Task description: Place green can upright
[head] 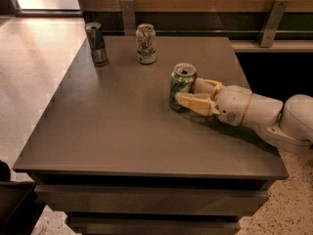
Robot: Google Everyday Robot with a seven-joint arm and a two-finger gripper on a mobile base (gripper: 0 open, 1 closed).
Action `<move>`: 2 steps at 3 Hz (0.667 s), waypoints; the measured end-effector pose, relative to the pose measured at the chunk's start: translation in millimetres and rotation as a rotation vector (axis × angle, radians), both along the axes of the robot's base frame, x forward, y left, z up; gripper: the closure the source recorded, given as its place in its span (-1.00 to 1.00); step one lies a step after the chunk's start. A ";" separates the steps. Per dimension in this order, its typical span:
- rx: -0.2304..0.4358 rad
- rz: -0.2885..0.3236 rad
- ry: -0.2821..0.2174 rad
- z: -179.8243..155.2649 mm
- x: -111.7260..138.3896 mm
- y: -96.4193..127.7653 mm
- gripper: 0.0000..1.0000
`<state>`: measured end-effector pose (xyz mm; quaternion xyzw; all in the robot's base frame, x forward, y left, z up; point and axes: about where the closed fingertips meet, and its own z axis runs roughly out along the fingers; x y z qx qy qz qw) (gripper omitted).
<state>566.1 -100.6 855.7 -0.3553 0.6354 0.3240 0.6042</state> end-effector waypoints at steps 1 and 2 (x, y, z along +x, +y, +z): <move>0.000 0.002 -0.001 0.3 -0.1 1.9 0.66; 0.000 0.006 -0.001 0.9 -0.2 4.3 0.20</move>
Offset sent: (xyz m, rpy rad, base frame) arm -0.0001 0.0014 0.0002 -0.0003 -0.0005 0.0013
